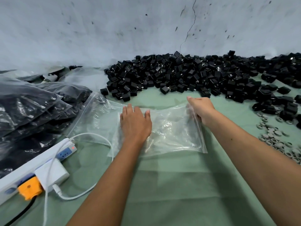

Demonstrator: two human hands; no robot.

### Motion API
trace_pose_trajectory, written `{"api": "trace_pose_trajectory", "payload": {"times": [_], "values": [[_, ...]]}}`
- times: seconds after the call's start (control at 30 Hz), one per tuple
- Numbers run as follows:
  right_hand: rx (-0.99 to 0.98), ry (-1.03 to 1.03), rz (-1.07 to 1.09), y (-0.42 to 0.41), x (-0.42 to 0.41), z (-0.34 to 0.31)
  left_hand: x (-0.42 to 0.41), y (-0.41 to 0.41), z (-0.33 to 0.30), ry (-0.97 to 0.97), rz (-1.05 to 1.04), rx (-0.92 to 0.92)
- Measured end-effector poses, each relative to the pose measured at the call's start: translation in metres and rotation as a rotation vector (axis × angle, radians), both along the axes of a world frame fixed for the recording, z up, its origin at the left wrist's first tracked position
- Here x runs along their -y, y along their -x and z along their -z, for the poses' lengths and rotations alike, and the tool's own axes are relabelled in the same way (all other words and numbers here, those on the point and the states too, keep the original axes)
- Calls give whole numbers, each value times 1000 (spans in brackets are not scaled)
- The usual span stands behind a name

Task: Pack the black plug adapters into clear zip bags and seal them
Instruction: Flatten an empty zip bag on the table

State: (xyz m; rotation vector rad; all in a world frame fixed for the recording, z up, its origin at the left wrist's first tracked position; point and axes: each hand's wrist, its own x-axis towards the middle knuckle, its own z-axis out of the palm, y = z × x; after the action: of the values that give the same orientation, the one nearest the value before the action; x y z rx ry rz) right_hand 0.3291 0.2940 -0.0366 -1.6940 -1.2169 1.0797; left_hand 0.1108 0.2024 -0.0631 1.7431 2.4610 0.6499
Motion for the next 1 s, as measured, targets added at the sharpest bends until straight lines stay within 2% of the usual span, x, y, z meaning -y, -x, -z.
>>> {"api": "trace_pose_trajectory", "payload": {"times": [0.13, 0.27, 0.3, 0.43, 0.53, 0.63, 0.77, 0.83, 0.87, 0.93, 1.0], "values": [[54, 1, 18, -2, 1, 4, -7, 17, 10, 83, 82, 31], [7, -14, 399, -25, -5, 7, -2, 33, 30, 205, -2, -115], [36, 15, 395, -34, -7, 8, -4, 35, 30, 213, -27, -118], [8, 193, 18, -34, -3, 4, -2, 21, 26, 223, -2, -93], [316, 161, -154, -22, 3, -2, -2, 3, 18, 90, 36, 28], [715, 50, -51, -25, 12, 5, 4, -3, 13, -5, 48, -8], [1065, -120, 54, -20, 32, 18, 20, -4, 25, 94, 102, -33], [1081, -380, -51, -6, 45, 26, 23, -6, 31, 138, 112, -80], [1027, -458, -202, 1, 50, 30, 23, -6, 32, 149, 116, -100], [955, -423, -514, 8, 57, 41, 20, -3, 32, 169, 124, -116], [957, -314, -634, 3, 56, 49, 20, 3, 32, 197, 128, -133]]}}
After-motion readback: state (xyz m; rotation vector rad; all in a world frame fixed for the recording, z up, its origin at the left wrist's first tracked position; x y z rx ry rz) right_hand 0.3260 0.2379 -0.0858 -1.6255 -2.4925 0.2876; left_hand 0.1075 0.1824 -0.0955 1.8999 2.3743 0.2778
